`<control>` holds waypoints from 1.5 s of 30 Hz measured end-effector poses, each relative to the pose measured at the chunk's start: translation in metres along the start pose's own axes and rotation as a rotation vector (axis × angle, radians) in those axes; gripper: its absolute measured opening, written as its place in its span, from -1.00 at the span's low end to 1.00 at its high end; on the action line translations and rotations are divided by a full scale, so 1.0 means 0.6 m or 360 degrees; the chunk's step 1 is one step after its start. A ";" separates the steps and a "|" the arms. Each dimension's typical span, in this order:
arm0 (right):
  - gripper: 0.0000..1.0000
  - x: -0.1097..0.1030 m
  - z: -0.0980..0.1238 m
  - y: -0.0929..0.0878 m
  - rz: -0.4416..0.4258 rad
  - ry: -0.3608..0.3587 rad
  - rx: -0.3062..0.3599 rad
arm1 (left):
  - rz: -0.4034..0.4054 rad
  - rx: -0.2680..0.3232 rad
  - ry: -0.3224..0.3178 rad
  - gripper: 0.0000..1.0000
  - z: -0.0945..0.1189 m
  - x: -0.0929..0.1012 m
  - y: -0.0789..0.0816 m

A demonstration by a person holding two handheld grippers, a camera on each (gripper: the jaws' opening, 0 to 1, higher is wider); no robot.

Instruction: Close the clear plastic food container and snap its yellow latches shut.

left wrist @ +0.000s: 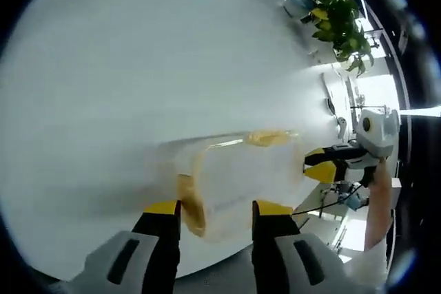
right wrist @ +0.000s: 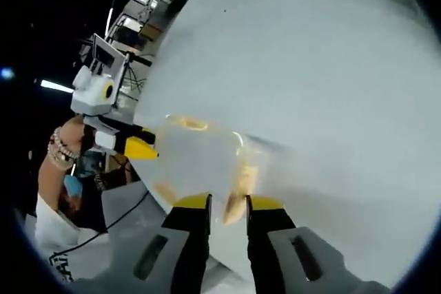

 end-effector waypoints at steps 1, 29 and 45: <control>-0.66 0.001 -0.003 -0.001 0.0001 -0.0013 -0.0011 | 0.0006 -0.0003 0.0003 -0.31 0.001 -0.003 0.004; -0.71 0.001 -0.008 0.004 0.0055 -0.0026 -0.0040 | 0.0015 -0.0039 0.0094 -0.49 -0.018 -0.001 0.017; -0.74 0.009 -0.008 0.004 0.0013 0.0033 -0.0010 | 0.0026 -0.0038 0.0090 -0.50 -0.022 0.012 0.017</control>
Point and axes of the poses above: the point that each gripper's makers call its tool centre point, and the gripper's own axes: z roughly backward along the fingers, x roughly to its right, y roughly out of its top, the point moved 10 cm from there along z, roughly backward along the fingers, and after that the axes turned 6 degrees about y, right-handed, at the moved point
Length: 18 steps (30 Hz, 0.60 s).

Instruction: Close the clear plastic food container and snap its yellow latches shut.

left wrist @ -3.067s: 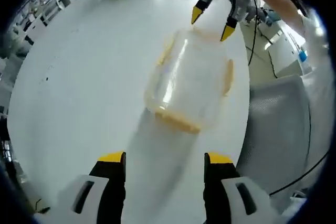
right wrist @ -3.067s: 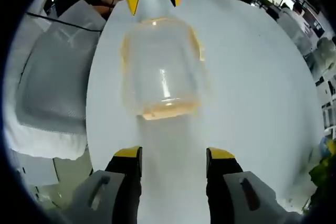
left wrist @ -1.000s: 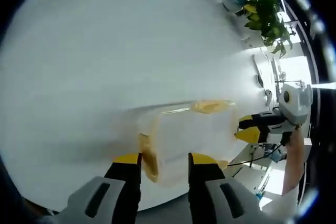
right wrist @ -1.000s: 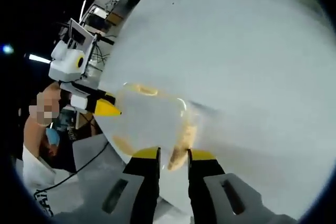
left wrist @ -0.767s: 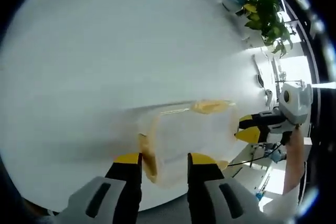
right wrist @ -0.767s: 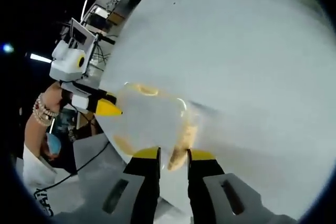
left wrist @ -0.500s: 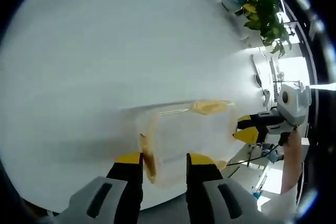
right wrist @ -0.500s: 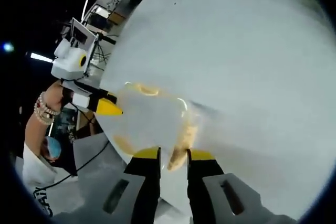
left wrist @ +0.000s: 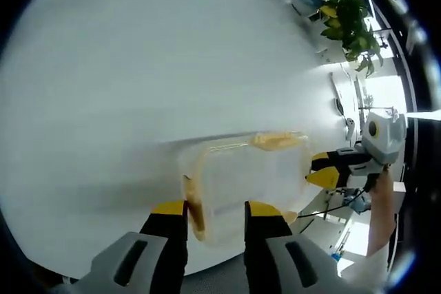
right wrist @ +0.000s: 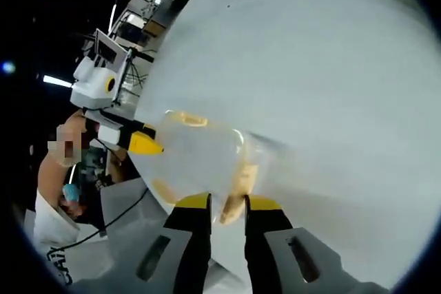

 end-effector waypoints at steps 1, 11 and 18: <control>-0.74 0.000 0.000 -0.001 0.0000 0.0004 0.0000 | -0.0001 0.0000 0.0000 -0.50 0.000 0.000 0.001; -0.79 0.007 0.000 -0.015 -0.0100 0.0094 0.0007 | -0.0003 0.0001 -0.0002 -0.50 0.007 -0.002 0.003; -0.77 0.001 -0.002 -0.016 -0.0038 0.0077 0.0029 | -0.0040 0.0002 -0.0005 -0.48 0.013 0.002 -0.003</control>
Point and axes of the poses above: the point that each gripper's makers call its tool centre point, and the gripper's own axes: z roughly backward along the fingers, x roughly to its right, y roughly out of its top, the point moved 10 cm from there along z, roughly backward along the fingers, and after that the axes turned 6 degrees about y, right-handed, at the moved point
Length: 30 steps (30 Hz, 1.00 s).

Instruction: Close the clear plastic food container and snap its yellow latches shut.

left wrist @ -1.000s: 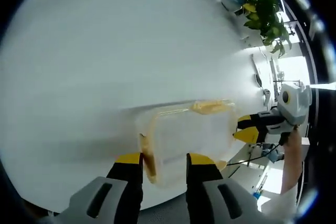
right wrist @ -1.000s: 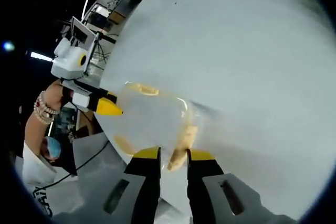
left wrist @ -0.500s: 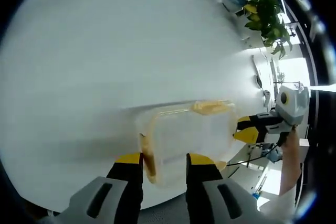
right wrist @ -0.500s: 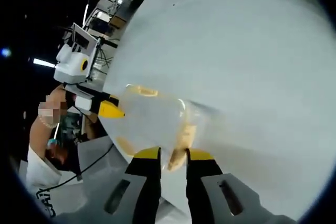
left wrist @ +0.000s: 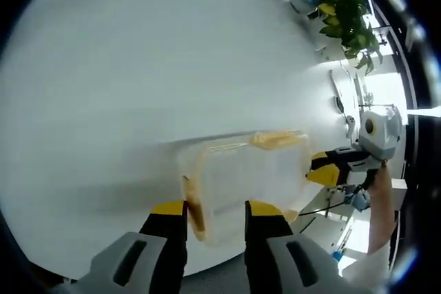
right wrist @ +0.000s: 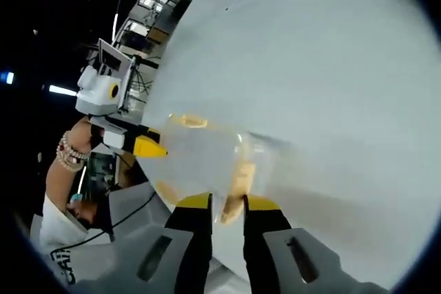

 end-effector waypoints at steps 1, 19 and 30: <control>-0.76 -0.001 0.000 0.003 0.0034 -0.0015 -0.0005 | -0.0025 0.0000 -0.0007 -0.47 0.000 0.001 -0.001; -0.56 -0.031 0.042 0.027 0.0356 -0.0149 0.0020 | -0.0700 0.0302 0.0041 -0.13 0.037 -0.016 -0.012; -0.87 -0.087 0.039 0.069 0.0518 0.0066 0.0260 | -0.1134 0.0632 -0.0110 -0.55 0.063 0.010 -0.007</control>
Point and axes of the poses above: the point that each gripper's makers call its tool centre point, and the gripper's own axes: z roughly backward along the fingers, x roughly to its right, y roughly out of its top, the point moved 10 cm from there along z, roughly backward along the fingers, and after that the axes turned 6 degrees about y, right-handed, at the moved point
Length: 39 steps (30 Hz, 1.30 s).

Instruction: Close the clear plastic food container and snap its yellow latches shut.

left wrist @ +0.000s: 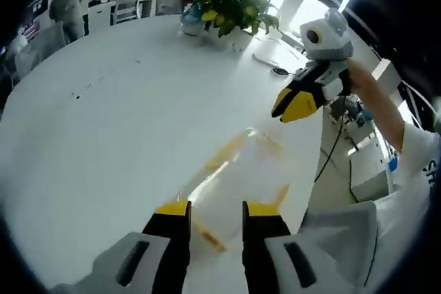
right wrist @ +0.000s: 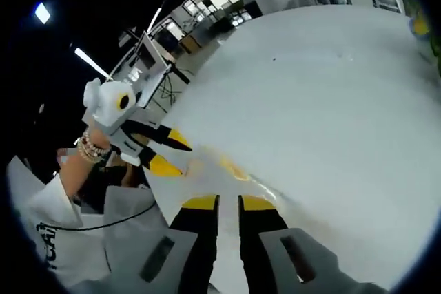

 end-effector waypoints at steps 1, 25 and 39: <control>-0.91 -0.002 -0.006 0.001 -0.0001 0.0013 0.0003 | -0.0024 0.0034 -0.0021 -0.55 -0.003 0.006 0.002; -0.90 -0.022 -0.132 -0.002 0.0288 0.0011 -0.0190 | -0.0319 0.0125 -0.0130 -0.49 -0.067 0.085 -0.023; -0.67 -0.007 -0.144 0.023 0.0425 -0.0049 -0.0157 | -0.0616 0.0114 -0.0082 -0.29 -0.067 0.104 -0.033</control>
Point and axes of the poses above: the point that each gripper's makers call its tool centre point, and the gripper's own axes: z roughly backward along the fingers, x roughly to its right, y roughly out of its top, the point moved 10 cm from there along z, roughly backward along the fingers, and after that the axes turned 6 degrees about y, right-handed, at the moved point
